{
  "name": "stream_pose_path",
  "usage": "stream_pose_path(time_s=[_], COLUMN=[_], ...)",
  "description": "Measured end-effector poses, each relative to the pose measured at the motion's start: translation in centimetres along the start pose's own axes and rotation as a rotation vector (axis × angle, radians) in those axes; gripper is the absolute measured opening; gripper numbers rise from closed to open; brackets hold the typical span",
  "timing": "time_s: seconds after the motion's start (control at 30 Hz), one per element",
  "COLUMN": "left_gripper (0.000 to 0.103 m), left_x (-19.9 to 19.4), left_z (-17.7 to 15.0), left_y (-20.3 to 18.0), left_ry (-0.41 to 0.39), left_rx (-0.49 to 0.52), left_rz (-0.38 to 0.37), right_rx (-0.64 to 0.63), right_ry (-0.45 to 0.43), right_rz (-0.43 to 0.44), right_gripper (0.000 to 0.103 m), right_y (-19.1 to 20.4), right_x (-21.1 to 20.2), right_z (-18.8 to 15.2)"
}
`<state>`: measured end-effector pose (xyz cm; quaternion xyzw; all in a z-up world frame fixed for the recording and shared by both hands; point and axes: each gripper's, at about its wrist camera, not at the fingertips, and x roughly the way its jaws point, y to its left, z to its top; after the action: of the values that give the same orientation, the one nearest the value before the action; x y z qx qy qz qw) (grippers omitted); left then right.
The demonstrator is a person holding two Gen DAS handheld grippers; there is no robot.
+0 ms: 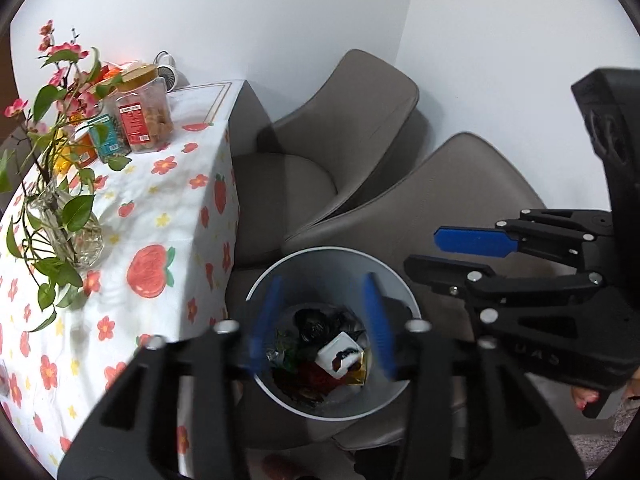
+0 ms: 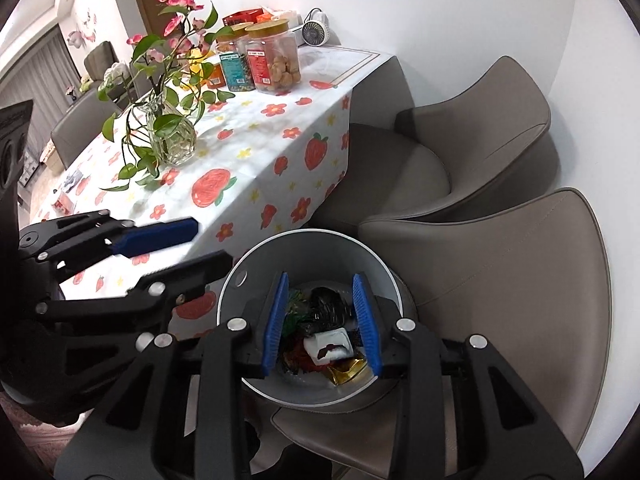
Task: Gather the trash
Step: 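Withdraw both open tools from the bin back over the table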
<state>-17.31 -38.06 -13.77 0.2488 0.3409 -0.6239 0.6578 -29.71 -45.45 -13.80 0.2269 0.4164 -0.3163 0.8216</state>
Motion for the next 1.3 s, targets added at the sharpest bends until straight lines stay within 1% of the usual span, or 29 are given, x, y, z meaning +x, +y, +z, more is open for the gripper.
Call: stream_pose_path(time_s=[0.1,0.3,0.37,0.43,0.47,0.57,0.6,0.7,0.77,0.9,1.17,1.23,1.3], left_gripper=[0.056,0.056,0.056,0.057,0.057,0.059,0.061,0.063,0.065,0.065,0.065,0.065,0.066], left_x=[-0.7,-1.9,-2.4,-3.0,-3.3,-4.4,-4.9,-6.5,-7.7,-10.5,-17.4,-19.1,-20.7], left_z=[-0.1,-1.0,-1.5,-2.0,-2.3,-3.4,-3.9,-5.3,-6.4,-9.2,-15.6,-17.1,-18.4], left_y=[0.3,1.2,1.9,2.8,3.3,5.1,5.7,7.8,9.5,12.9,19.6,21.2,22.6], left_ry=[-0.012,-0.025,-0.028,-0.031,-0.031,-0.034,-0.037,-0.045,-0.05,-0.055,-0.073,-0.08,-0.08], left_rx=[-0.021,-0.048,-0.072,-0.101,-0.116,-0.174,-0.194,-0.264,-0.319,-0.43,-0.641,-0.682,-0.711], left_rz=[0.005,0.058,0.081,0.104,0.115,0.161,0.179,0.23,0.271,0.363,0.553,0.592,0.63], right_rx=[-0.011,-0.049,-0.074,-0.101,-0.119,-0.169,-0.186,-0.243,-0.289,-0.375,-0.556,-0.59,-0.619], right_ry=[-0.005,-0.007,-0.01,-0.013,-0.015,-0.017,-0.017,-0.015,-0.008,0.002,0.014,0.012,0.009], right_rz=[-0.003,0.003,0.008,0.015,0.02,0.041,0.051,0.086,0.12,0.187,0.336,0.37,0.394], right_gripper=[0.033,0.033,0.036,0.041,0.041,0.045,0.049,0.052,0.052,0.052,0.052,0.056,0.058], right_y=[0.2,1.3,2.2,3.2,3.9,6.0,6.7,9.4,11.7,16.7,28.9,32.0,34.9], right_x=[-0.3,-0.4,-0.4,-0.2,-0.1,0.4,0.6,1.2,1.8,2.7,3.7,3.7,3.6], right_z=[0.1,0.6,0.9,1.2,1.4,2.0,2.2,2.8,3.3,3.9,4.1,4.0,3.8])
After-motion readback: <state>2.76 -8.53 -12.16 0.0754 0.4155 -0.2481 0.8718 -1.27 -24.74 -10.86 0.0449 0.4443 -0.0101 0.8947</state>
